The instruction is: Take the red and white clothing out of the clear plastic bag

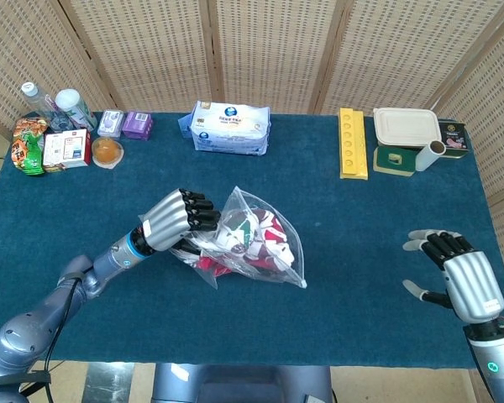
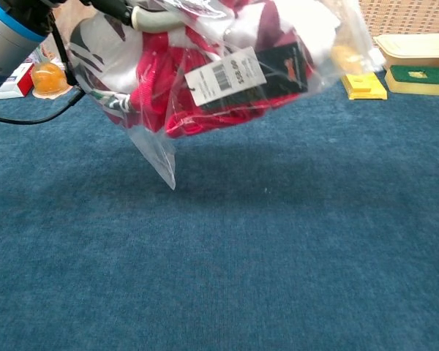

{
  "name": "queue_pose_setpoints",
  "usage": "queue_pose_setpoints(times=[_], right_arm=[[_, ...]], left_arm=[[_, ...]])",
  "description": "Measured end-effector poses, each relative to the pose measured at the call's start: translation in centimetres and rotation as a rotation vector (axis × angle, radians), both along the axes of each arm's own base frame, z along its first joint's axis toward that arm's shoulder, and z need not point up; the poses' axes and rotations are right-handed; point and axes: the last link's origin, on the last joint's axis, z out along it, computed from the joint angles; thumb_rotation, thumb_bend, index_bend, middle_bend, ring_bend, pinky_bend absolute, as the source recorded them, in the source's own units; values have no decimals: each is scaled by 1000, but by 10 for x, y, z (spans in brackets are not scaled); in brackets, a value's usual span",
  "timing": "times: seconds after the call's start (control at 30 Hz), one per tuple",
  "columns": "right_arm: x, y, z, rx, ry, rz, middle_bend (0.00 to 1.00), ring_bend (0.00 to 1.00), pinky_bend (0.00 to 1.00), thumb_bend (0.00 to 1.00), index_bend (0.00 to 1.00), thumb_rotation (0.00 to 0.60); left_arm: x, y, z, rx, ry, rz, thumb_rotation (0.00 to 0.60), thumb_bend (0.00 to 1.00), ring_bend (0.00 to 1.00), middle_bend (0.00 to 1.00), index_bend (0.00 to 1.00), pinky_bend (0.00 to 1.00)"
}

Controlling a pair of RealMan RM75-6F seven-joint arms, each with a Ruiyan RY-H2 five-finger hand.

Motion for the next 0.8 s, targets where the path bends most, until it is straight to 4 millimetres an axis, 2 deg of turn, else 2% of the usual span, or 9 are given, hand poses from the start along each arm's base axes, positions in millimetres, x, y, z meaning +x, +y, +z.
queue_pose_setpoints(times=[0.17,0.4,0.63,0.8], right_arm=[[23,-15,1,34,-18,98,335,332,311,116,391,600],[51,-17,-9,111,-35,209,339,334,314,102,443,600],[71,-17,-20,180,-41,275,339,331,314,92,448,600],[87,-25,-27,193,-40,314,339,329,313,90,448,600]], left_arm=[[13,-2,-9,-9,33,-34,600,233,745,745,831,838],[32,-3,-23,-29,43,-55,600,232,745,745,830,838],[41,-1,-30,-42,47,-52,600,226,745,745,831,838],[51,-3,-40,-68,45,-64,600,214,745,745,830,838]])
